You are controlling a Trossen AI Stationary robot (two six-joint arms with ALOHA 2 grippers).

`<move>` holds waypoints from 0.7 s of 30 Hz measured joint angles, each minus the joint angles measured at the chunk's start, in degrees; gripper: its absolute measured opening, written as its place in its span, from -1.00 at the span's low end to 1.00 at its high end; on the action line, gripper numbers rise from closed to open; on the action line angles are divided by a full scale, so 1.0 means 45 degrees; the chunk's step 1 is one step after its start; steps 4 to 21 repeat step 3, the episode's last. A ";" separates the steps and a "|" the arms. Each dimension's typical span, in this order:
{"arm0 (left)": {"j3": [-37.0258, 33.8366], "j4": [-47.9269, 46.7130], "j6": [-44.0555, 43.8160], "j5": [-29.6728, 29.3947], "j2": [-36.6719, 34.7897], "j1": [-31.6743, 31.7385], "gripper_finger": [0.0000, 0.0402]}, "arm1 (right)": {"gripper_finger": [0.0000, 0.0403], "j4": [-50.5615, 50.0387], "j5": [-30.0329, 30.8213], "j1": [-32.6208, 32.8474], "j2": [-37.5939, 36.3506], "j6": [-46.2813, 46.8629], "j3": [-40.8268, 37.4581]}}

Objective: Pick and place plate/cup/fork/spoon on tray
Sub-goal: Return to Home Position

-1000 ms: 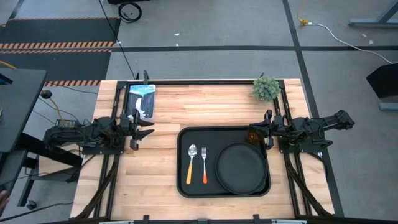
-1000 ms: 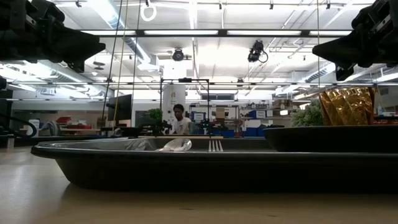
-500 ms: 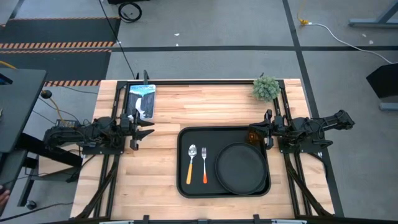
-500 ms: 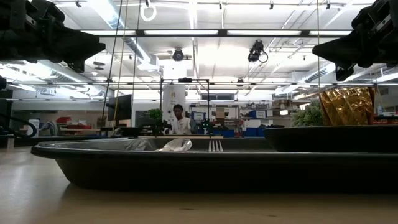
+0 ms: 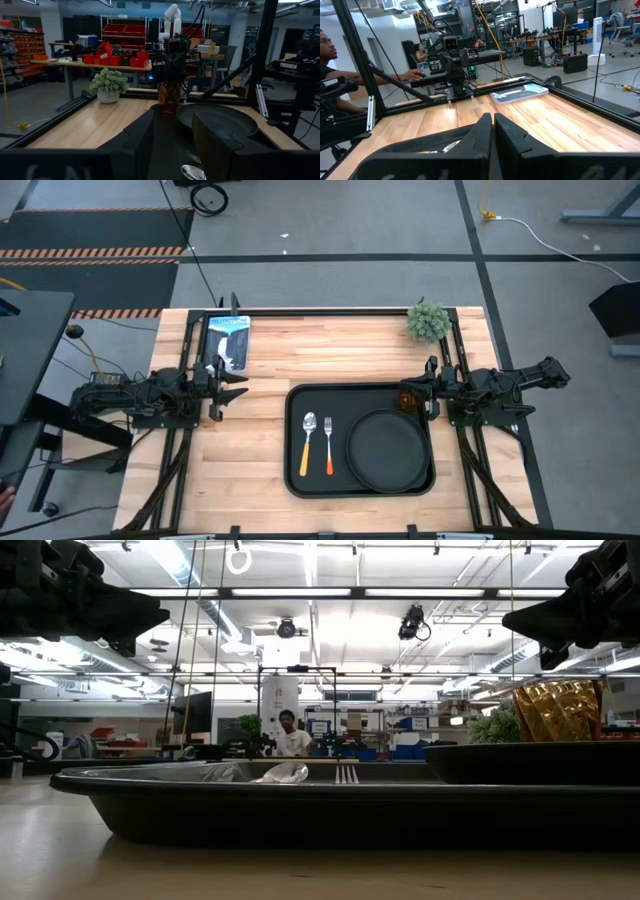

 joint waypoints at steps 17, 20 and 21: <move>0.0000 0.0000 0.0000 0.0000 0.0000 0.0000 -0.29 | -0.87 0.0000 0.0000 0.0002 0.0000 0.0000 0.0000; 0.0000 0.0000 0.0000 0.0000 0.0000 0.0000 -0.29 | -0.87 0.0000 0.0000 0.0002 0.0000 0.0000 0.0000; 0.0000 0.0000 0.0000 0.0000 0.0000 0.0000 -0.29 | -0.87 0.0000 0.0000 0.0002 0.0000 0.0000 0.0000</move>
